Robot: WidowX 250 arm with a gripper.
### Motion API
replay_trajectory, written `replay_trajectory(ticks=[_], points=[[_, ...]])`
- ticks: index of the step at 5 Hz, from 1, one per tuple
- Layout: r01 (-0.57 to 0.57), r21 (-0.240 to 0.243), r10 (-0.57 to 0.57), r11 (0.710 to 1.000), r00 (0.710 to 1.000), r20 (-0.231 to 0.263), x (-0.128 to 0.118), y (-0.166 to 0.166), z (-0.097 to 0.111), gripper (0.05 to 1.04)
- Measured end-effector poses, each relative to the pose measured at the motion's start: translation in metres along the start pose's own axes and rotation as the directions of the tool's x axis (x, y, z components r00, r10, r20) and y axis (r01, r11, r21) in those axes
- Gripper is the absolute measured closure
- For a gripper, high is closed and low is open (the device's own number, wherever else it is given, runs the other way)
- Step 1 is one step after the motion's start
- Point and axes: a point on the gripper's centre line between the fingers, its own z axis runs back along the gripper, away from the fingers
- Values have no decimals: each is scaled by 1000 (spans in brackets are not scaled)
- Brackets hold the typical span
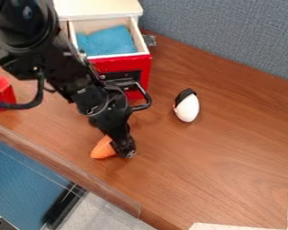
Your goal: Put the orange toy in the drawer
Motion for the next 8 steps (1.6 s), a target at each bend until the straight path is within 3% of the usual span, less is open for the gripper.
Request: replay_trajectory(ticks=[2, 4, 7, 8], points=[[-15, -14, 15, 1000, 1000, 13, -2, -1, 7, 467], [-44, -77, 49, 996, 997, 62, 6, -7, 33, 467], [-151, -32, 155, 988, 976, 155, 39, 46, 61, 467], [-212, -50, 218, 976, 956, 195, 54, 75, 71, 467]])
